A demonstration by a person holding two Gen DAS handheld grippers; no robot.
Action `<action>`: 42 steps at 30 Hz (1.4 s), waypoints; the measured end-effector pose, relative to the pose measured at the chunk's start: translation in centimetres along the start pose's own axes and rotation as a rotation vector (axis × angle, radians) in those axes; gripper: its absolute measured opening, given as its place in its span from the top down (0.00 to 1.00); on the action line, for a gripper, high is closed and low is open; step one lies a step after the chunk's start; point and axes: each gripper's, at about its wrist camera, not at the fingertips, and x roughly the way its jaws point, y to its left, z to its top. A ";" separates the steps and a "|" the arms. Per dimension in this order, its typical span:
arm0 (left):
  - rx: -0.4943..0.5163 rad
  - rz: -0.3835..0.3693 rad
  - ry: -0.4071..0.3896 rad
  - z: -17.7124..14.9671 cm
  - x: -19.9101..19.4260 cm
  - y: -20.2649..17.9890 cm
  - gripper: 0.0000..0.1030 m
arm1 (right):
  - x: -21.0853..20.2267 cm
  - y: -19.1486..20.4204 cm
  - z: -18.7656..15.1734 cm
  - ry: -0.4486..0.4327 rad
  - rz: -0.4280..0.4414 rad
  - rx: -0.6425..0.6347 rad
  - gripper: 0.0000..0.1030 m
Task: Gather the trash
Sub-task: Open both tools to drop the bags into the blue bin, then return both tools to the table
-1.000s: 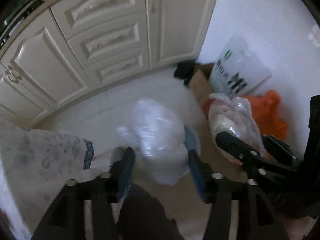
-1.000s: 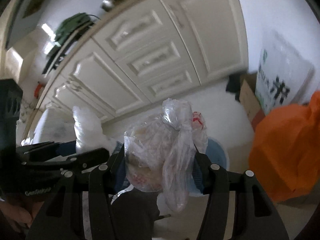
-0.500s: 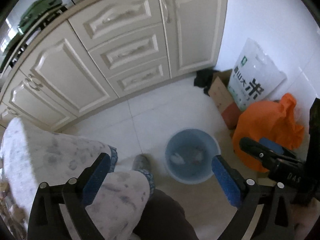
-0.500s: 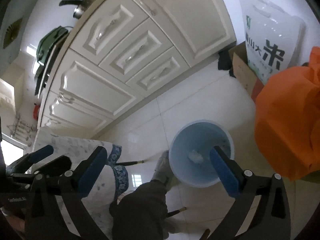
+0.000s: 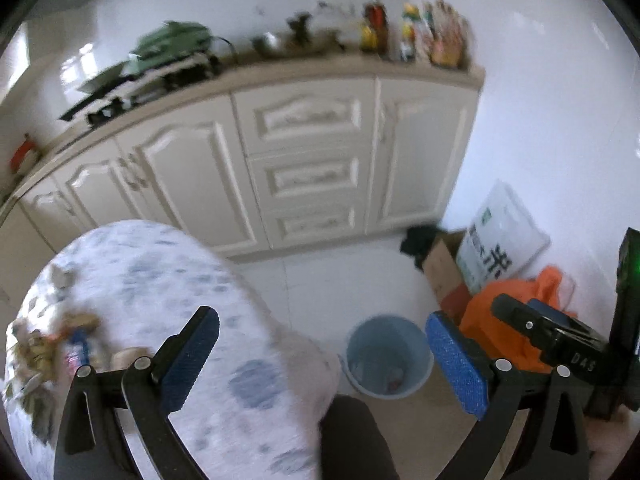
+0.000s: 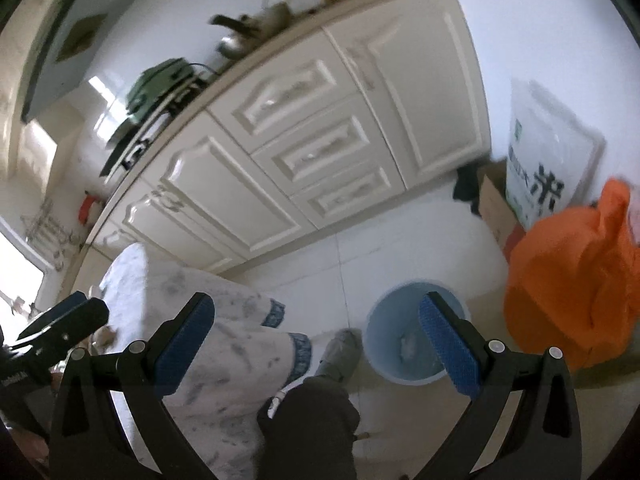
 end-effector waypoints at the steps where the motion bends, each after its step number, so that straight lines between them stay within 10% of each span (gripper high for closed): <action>1: -0.014 0.009 -0.022 -0.6 -1.5 1.0 0.01 | -0.6 1.2 -0.1 -0.015 -0.006 -0.024 0.00; 24: -0.399 0.310 -0.368 -21.8 -27.4 16.5 0.01 | -7.1 30.7 -7.7 -0.159 0.193 -0.555 0.00; 42: -0.530 0.422 -0.311 -25.4 -27.3 18.9 0.01 | -3.5 37.9 -13.2 -0.097 0.255 -0.746 0.00</action>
